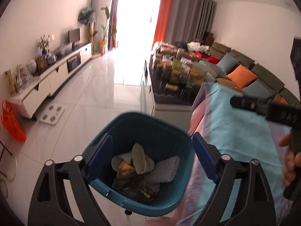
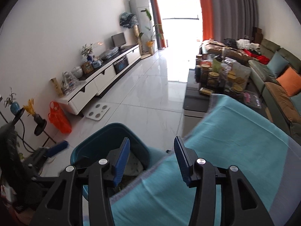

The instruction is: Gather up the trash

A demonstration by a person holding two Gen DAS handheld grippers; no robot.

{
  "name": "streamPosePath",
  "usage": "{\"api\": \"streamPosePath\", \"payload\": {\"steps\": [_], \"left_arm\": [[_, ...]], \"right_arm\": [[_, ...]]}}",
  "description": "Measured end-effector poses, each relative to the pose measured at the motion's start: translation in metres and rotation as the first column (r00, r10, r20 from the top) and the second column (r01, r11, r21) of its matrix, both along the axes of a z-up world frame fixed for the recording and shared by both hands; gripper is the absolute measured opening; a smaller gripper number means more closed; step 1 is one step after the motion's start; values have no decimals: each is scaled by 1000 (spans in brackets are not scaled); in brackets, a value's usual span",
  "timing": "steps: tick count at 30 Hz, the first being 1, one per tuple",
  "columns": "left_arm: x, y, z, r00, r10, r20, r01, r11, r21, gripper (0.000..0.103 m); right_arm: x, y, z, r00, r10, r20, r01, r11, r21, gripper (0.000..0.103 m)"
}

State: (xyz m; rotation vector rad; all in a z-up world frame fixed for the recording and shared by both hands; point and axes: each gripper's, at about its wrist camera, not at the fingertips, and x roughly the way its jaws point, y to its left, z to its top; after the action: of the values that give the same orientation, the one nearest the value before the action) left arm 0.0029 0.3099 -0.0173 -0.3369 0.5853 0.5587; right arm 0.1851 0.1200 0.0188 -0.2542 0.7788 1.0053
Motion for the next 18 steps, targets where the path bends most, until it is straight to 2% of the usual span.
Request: {"api": "streamPosePath", "payload": {"steps": [4,6,10,12,15,18], "left_arm": [[2,-35,39,996,-42,80,37,997,60,97],[4,-56,53,991,-77,107,67,994,90,97],[15,-103,82,976,-164,145,142,979,148,98],[22,-131,92,962,-219,161,191,966,175,98],[29,-168,101,944,-276,182,239,951,198,97],[33,-200,107,928,-312,202,266,937,225,97]], "right_arm": [[9,-42,11,996,-79,28,78,996,30,50],[12,-63,17,991,-125,55,123,992,43,59],[14,-122,30,965,-240,107,231,969,87,70],[10,-157,37,940,-315,135,299,946,121,83],[2,-205,44,890,-416,189,390,907,160,93],[-10,-247,45,837,-499,223,465,865,189,96]]}}
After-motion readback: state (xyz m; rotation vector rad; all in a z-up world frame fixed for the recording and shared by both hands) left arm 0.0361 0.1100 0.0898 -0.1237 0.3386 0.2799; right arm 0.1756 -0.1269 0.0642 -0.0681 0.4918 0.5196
